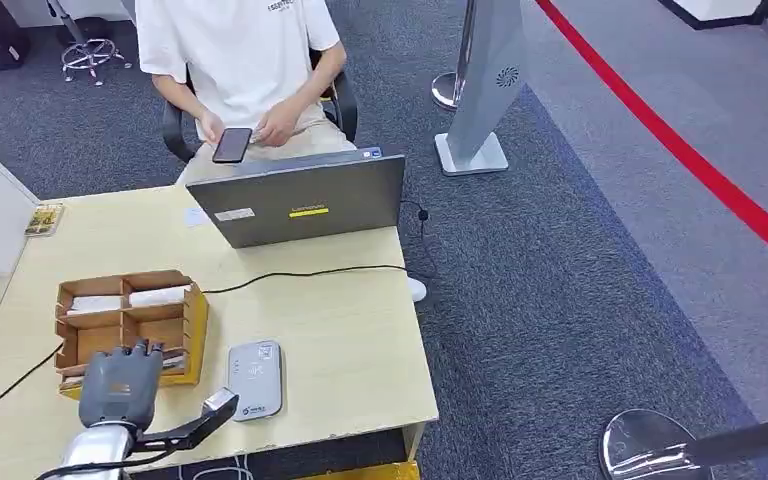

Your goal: Pass the card to the sensor for recognition and then transmit it.

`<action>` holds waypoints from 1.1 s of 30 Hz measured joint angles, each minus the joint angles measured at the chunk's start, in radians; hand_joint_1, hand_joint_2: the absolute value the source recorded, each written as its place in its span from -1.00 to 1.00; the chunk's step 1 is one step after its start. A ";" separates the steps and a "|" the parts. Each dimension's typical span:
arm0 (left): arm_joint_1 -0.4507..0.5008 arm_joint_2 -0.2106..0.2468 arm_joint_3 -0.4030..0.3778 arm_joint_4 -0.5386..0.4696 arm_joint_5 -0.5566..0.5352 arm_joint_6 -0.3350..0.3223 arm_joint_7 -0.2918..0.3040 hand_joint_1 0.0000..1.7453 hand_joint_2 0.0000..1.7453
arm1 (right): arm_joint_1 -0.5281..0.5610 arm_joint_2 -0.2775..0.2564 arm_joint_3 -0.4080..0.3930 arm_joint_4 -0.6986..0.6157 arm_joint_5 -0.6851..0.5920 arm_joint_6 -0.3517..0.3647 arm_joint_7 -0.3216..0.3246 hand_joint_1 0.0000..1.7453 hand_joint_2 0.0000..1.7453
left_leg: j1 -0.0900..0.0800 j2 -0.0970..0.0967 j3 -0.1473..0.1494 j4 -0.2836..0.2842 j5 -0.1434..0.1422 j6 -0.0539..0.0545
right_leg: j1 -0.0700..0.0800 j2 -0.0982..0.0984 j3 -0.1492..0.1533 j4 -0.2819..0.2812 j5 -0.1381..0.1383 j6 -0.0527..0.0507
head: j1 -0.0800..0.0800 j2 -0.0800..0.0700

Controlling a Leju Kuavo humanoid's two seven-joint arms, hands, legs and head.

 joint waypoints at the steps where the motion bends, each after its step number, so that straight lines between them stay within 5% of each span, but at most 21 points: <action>1: 0.000 0.000 0.000 0.000 0.000 0.000 -0.005 1.00 1.00 | 0.000 0.000 0.000 0.000 0.000 0.000 0.000 -1.00 1.00 | 0.000 0.000 0.000 0.000 0.000 0.000 | 0.000 0.000 0.000 0.000 0.000 0.000 | 0.000 0.000; 14: -0.084 -0.003 0.017 -0.010 0.000 0.031 -0.011 1.00 1.00 | 0.000 0.000 0.000 -0.001 0.001 -0.007 0.001 -1.00 1.00 | 0.000 -0.001 0.000 0.000 0.001 0.000 | 0.000 0.000 0.000 0.000 0.001 0.000 | 0.000 0.000; 33: -0.473 0.044 0.080 -0.025 0.049 -0.047 -0.066 1.00 1.00 | -0.001 0.000 0.000 0.000 0.019 -0.014 -0.001 -1.00 1.00 | 0.000 -0.001 0.000 0.000 0.004 0.000 | 0.000 0.000 0.000 0.000 0.004 0.000 | 0.000 0.000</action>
